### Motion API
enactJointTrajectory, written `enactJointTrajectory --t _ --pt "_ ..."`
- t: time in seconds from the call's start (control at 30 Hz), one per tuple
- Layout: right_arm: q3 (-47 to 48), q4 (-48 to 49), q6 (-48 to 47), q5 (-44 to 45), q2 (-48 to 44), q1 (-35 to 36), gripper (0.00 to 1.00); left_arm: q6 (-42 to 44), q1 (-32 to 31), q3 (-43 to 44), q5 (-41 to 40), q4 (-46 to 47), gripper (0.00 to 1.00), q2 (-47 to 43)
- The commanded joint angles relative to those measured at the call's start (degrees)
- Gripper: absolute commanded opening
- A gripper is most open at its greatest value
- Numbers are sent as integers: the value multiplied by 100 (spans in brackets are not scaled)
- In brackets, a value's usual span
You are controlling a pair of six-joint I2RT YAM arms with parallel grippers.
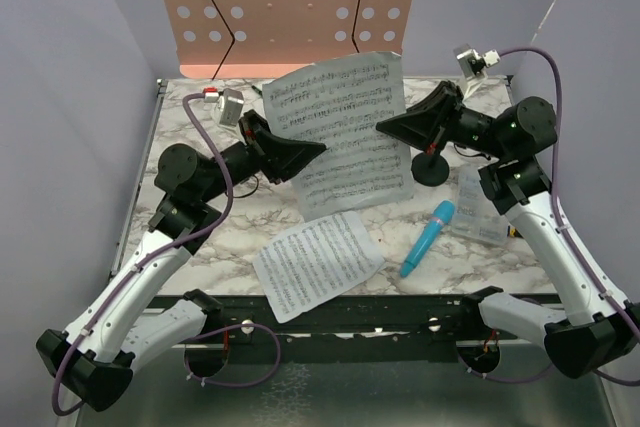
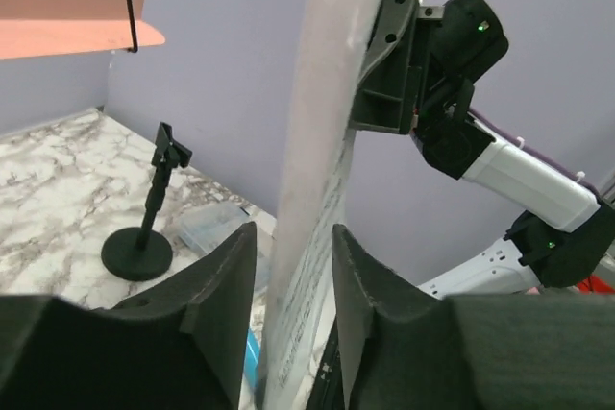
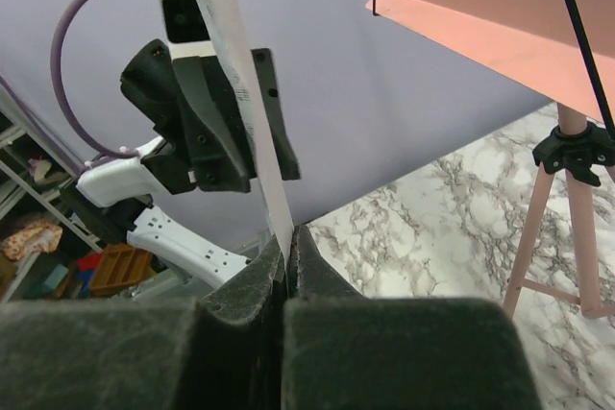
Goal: Set up the instrument practice props
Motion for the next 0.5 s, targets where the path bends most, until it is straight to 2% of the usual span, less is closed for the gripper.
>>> enactJointTrajectory --t 0.0,0.07,0.17,0.27,0.37,0.47 --pt "327 -917 -594 182 -162 -23 1 140 -20 -38 -17 -352 51 4" --pt "448 -1383 -807 336 -190 -19 0 448 -24 99 -28 -831 60 1" --pt "464 -1590 -930 444 -228 -23 1 731 -20 231 -56 -1303 61 -48" --pt "425 -1528 -837 434 -249 -23 1 759 -31 197 88 -1338 61 -136" --pt "313 -1241 -627 299 -240 -23 1 671 -20 132 177 -1263 57 -134" --pt "183 -953 -405 107 -215 -20 1 481 -21 53 379 -941 47 -52"
